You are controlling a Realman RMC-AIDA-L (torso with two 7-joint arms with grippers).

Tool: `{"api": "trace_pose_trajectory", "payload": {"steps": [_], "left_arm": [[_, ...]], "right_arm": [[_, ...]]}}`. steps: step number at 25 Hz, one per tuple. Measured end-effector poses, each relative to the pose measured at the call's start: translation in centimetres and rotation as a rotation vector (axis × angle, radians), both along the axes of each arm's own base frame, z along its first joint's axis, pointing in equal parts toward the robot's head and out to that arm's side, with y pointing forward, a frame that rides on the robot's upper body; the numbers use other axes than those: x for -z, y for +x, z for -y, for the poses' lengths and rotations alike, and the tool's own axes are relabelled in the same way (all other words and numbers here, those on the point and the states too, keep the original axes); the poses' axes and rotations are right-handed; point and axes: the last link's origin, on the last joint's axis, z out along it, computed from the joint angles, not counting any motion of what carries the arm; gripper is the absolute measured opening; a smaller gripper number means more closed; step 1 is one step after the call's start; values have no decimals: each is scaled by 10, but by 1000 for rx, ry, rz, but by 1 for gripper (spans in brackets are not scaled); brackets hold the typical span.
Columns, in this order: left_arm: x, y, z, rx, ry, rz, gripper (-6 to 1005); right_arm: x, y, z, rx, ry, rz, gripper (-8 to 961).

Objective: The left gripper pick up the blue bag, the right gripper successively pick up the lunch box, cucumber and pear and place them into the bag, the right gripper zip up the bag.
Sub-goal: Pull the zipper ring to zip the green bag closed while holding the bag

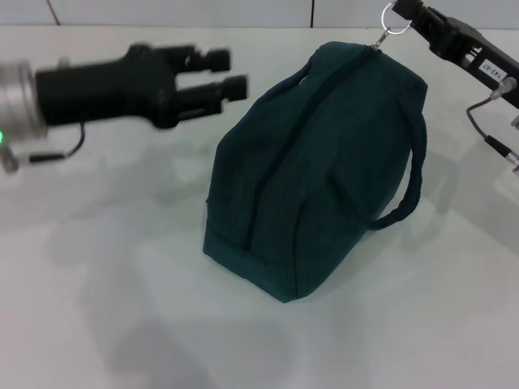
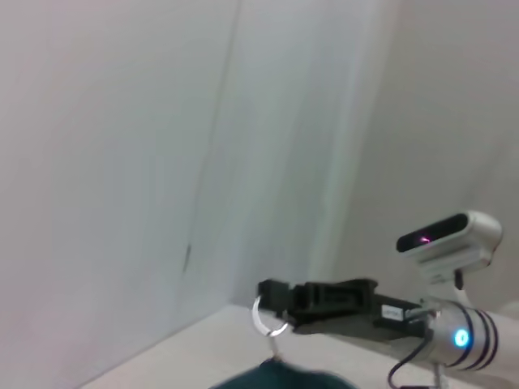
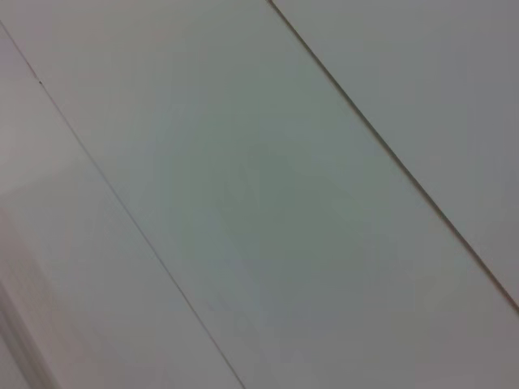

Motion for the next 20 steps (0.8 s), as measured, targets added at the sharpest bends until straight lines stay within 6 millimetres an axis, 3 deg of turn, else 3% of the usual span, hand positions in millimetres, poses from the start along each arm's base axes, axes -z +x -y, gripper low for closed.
{"api": "trace_pose_trajectory", "payload": {"steps": [1, 2, 5, 9, 15, 20], "left_arm": [[-7, 28, -10, 23, -30, -62, 314], [-7, 28, -10, 23, -30, -62, 372], [-2, 69, -21, 31, -44, -229, 521], [17, 107, -22, 21, -37, -406, 651], [32, 135, -19, -11, -35, -471, 876], [37, 134, -20, -49, -72, -457, 872]], "right_arm": [[0, 0, 0, 0, 0, 0, 18], [0, 0, 0, 0, 1, 0, 18], [0, 0, 0, 3, 2, -4, 18], [-1, 0, -1, 7, 5, -9, 18], [-1, 0, -1, 6, 5, -10, 18], [0, -1, 0, 4, 3, -11, 18]]}}
